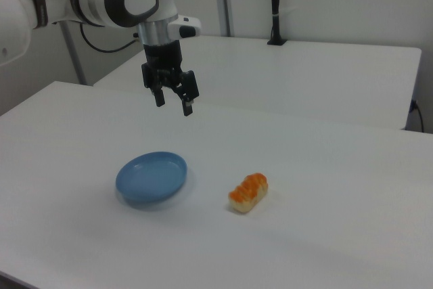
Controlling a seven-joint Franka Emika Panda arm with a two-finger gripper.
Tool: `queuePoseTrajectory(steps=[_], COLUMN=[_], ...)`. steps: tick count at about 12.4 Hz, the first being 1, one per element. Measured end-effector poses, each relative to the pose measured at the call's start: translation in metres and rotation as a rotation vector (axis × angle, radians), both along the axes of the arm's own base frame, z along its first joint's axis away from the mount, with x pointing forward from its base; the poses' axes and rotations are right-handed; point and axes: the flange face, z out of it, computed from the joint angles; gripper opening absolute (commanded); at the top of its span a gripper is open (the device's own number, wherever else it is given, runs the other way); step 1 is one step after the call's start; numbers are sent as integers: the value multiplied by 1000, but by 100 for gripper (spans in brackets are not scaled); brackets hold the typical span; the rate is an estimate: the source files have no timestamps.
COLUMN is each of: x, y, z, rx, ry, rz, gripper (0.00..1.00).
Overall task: Put the bread on a plate
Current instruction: 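Move the open gripper over the bread roll with orange topping, then lower the gripper onto the bread roll and close on it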
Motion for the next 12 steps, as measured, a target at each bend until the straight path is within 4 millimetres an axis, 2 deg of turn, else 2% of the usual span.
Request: queuePoseTrajectory(steps=[3, 6, 8, 10, 11, 12], x=[0, 1, 11, 22, 28, 33], y=[-5, -29, -52, -68, -82, -92], z=[-1, -11, -27, -56, -78, -91], rx=[0, -1, -9, -15, -19, -23], ry=[1, 11, -24, -24, -20, -29], rz=[-8, -47, -79, -99, -118, -129], gripper=[100, 100, 100, 100, 100, 100])
